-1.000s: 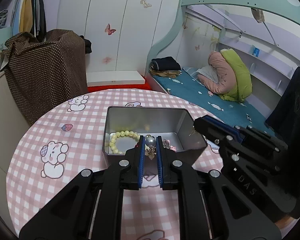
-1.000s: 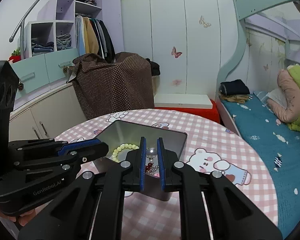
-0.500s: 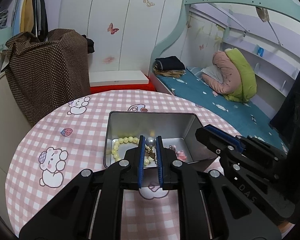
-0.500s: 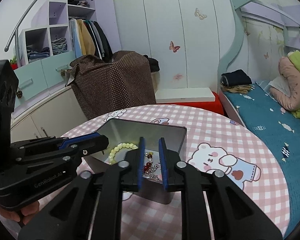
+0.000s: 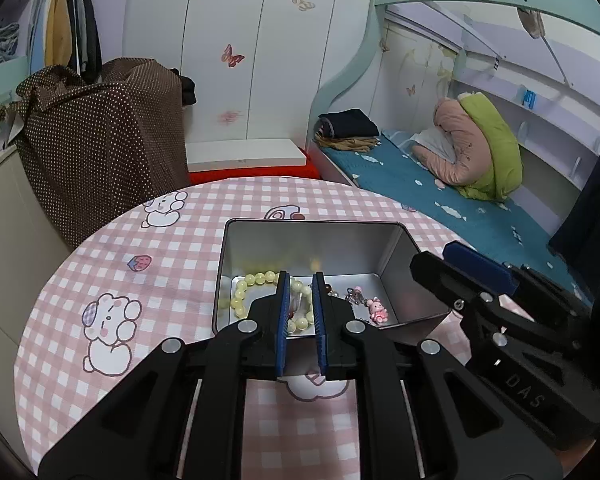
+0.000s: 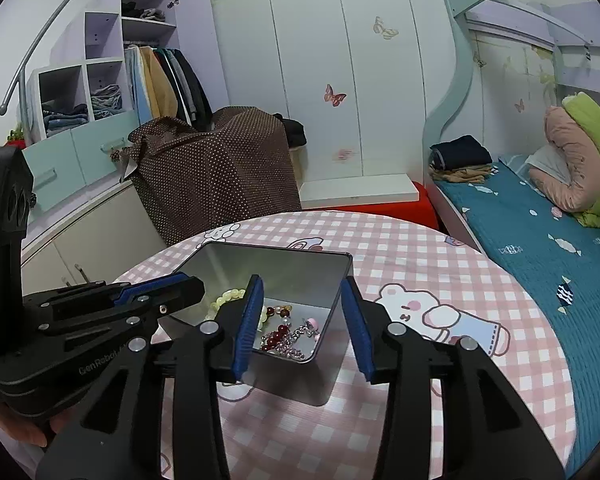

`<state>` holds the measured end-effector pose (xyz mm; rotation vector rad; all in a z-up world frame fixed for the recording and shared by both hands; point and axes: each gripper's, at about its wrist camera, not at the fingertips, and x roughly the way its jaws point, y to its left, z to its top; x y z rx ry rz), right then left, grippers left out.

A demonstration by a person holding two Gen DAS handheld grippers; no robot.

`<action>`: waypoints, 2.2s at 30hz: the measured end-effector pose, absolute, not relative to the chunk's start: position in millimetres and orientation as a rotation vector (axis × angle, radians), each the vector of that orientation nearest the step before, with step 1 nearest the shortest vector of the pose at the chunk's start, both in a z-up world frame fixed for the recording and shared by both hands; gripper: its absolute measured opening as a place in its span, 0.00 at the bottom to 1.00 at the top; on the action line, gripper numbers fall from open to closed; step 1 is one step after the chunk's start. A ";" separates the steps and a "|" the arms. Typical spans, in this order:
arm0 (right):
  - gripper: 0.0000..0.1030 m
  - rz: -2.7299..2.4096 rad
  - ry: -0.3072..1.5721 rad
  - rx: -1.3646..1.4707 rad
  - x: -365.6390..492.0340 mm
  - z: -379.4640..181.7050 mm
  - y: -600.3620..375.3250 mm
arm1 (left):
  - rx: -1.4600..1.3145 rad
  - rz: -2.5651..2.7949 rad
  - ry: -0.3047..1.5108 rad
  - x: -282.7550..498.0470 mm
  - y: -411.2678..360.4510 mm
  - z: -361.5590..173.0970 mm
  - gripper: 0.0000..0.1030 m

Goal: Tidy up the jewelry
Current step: 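Open the left tool to drop the pearl earring into the box, then withdraw both tools from the box back over the remaining charms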

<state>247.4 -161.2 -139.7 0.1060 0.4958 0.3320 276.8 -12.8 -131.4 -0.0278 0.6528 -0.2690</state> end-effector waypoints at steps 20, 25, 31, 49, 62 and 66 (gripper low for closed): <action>0.47 0.287 0.467 0.099 218.6 -125.0 -173.3 | -0.044 -0.254 0.629 249.6 -10.1 -116.2 0.29; 0.52 0.273 0.448 0.100 204.6 -117.5 -178.1 | -0.048 -0.254 0.611 234.3 -9.5 -107.8 0.35; 0.54 0.258 0.428 0.095 186.0 -108.9 -180.1 | -0.043 -0.254 0.600 216.0 -9.8 -100.9 0.42; 0.70 0.208 0.405 0.075 131.7 -100.3 -184.2 | -0.038 -0.259 0.571 159.3 -6.8 -92.7 0.59; 0.77 0.182 0.491 0.067 116.2 -125.4 -183.6 | -0.033 -0.260 0.623 140.1 -1.6 -112.8 0.66; 0.77 0.168 0.533 0.085 116.2 -138.7 -187.4 | -0.030 -0.263 0.646 135.8 1.2 -122.0 0.70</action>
